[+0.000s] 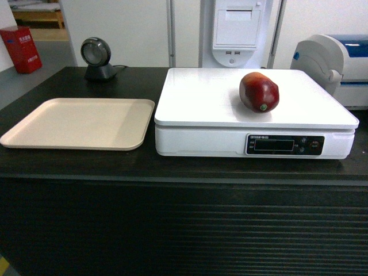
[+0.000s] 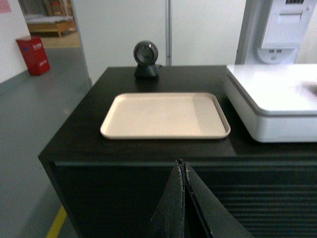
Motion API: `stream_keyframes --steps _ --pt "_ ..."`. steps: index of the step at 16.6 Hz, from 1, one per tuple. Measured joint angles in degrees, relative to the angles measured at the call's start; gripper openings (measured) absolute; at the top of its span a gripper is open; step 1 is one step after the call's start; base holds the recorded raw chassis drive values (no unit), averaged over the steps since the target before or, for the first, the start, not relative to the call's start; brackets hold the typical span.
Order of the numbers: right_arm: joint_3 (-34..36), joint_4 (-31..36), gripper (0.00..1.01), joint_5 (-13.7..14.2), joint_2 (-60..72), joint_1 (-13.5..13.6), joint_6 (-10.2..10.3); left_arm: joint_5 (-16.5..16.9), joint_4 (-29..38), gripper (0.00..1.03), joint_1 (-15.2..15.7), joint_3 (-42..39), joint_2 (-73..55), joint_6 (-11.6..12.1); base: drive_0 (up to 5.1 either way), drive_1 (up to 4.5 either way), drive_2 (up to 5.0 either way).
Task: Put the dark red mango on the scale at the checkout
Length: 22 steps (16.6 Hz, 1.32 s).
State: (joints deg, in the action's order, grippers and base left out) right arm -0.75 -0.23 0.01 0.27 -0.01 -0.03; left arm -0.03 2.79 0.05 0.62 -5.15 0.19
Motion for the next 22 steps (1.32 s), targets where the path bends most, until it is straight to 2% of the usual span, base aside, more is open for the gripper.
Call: stream_keyframes --steps 1,7,8,15,18,22 --pt "0.0 0.0 0.98 0.0 0.0 0.0 0.0 0.0 -2.93 0.02 0.0 -0.02 4.68 -0.02 0.0 0.0 0.0" --pt "0.0 0.0 0.98 0.0 0.0 0.0 0.0 -0.02 -2.99 0.02 -0.04 -0.02 4.61 -0.02 0.0 0.0 0.0" --pt "0.0 0.0 0.98 0.0 0.0 0.0 0.0 0.0 -3.02 0.06 -0.04 -0.02 4.61 -0.11 0.0 0.0 0.0" --pt "0.0 0.02 0.98 0.0 0.0 0.0 0.0 0.0 -2.99 0.89 -0.04 -0.02 4.61 -0.11 0.0 0.0 0.0" --pt "0.0 0.02 0.98 0.0 0.0 0.0 0.0 0.0 -2.99 0.99 -0.04 -0.02 4.61 -0.07 0.0 0.0 0.0" --pt "0.0 0.02 0.98 0.0 0.0 0.0 0.0 0.0 -2.99 0.98 -0.04 -0.02 4.61 -0.11 0.0 0.0 0.0"
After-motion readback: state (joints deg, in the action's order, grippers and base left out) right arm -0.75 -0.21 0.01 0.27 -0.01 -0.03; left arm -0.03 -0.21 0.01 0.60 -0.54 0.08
